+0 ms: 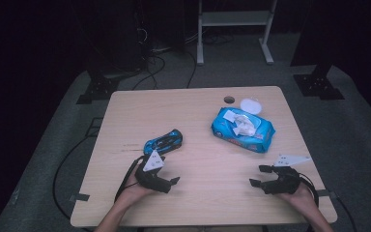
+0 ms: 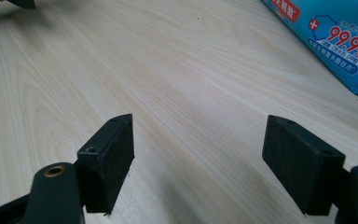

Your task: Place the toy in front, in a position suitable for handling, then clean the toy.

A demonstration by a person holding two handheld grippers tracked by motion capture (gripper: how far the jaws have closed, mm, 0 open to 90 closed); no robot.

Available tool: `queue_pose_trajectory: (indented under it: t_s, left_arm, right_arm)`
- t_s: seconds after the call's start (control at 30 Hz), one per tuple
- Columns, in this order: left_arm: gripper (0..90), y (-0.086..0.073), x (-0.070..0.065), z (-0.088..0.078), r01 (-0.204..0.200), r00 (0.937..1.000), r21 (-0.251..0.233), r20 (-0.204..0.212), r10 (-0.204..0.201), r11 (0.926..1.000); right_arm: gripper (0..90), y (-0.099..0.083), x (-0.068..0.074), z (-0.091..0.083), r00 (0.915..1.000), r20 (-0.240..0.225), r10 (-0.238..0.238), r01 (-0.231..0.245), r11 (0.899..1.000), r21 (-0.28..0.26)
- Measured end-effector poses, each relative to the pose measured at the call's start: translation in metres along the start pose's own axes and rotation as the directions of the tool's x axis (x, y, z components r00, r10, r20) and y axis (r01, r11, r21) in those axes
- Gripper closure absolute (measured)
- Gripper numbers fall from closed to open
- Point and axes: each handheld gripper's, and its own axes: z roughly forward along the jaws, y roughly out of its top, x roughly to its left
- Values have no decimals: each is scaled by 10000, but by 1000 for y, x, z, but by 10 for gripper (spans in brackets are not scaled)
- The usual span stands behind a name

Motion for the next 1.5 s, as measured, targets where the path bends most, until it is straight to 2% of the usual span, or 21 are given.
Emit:
queue_pose_trajectory:
  t_s: [0.23,0.33,0.5,0.67,0.7,0.77,0.83,0.87,0.9,0.97,1.0,1.07,1.13,1.17,1.2,1.23,1.27,1.3,1.33,1.43,1.5]
  left_arm:
    - [74,-1,2,-3,115,9999,-89,-94,-116,9999]
    - [74,-1,4,-6,17,9999,-162,-132,-19,9999]
    - [74,-2,9,-10,317,9994,-553,-131,-325,9980]
    - [74,-4,15,-13,385,9982,-538,-430,-408,9978]
    - [74,-5,18,-13,699,9958,-595,-556,-732,9958]
    - [74,-3,19,-17,660,9954,-557,-660,-696,9963]
    - [74,-1,21,-21,643,9916,-720,-1076,-719,9953]
    - [74,-1,21,-21,643,9916,-720,-1076,-719,9953]
    - [74,0,22,-22,693,9913,-846,-1060,-781,9940]
    - [74,-1,24,-22,718,9877,-772,-1335,-817,9944]
    - [74,-1,24,-22,718,9877,-772,-1335,-817,9944]
    - [74,-3,27,-22,767,9849,-738,-1498,-871,9943]
    - [74,-3,32,-24,886,9784,-667,-1811,-994,9938]
    - [74,-3,32,-24,886,9784,-667,-1811,-994,9938]
    - [74,-3,36,-25,931,9765,-758,-1878,-1059,9928]
    - [74,-2,42,-27,1243,9742,-895,-1780,-1387,9882]
    - [74,-2,42,-27,1243,9742,-895,-1780,-1387,9882]
    - [74,-2,47,-28,1298,9717,-834,-1874,-1435,9880]
    - [75,-2,54,-27,1389,9697,-649,-1938,-1490,9882]
    - [75,-2,66,-26,1201,9744,-308,-1877,-1238,9923]
    - [75,-2,72,-24,939,9806,-141,-1713,-949,9955]
  right_arm:
    - [241,0,-1,1,9999,-78,83,-83,10000,-10]
    - [241,1,2,-2,10000,-55,-4,4,10000,-73]
    - [242,3,6,0,10000,-59,-78,77,9999,-76]
    - [241,6,5,5,9999,-120,-106,107,9999,127]
    - [241,8,10,4,9996,-185,-222,224,9997,73]
    - [241,15,17,5,9986,-498,-188,173,9994,-313]
    - [241,26,24,13,9964,-800,-295,265,9989,-384]
    - [241,26,24,13,9964,-800,-295,265,9989,-384]
    - [241,33,28,18,9943,-965,-449,421,9986,-310]
    - [241,55,40,35,9898,-1151,-835,814,9964,-230]
    - [241,55,40,35,9898,-1151,-835,814,9964,-230]
    - [242,76,46,55,9877,-1144,-1068,1039,9941,-312]
    - [242,90,45,70,9877,-1211,-992,970,9950,-244]
    - [242,90,45,70,9877,-1211,-992,970,9950,-244]
    - [242,97,45,78,9876,-1256,-943,924,9955,-212]
    - [242,111,44,92,9883,-1287,-822,792,9965,-281]
    - [242,111,44,92,9883,-1287,-822,792,9965,-281]
    - [242,126,43,108,9880,-1396,-668,640,9977,-242]
    - [241,131,42,113,9878,-1429,-626,609,9980,-162]
    - [241,148,41,134,9878,-1433,-604,618,9981,51]
    - [242,158,40,146,9875,-1468,-565,585,9983,88]
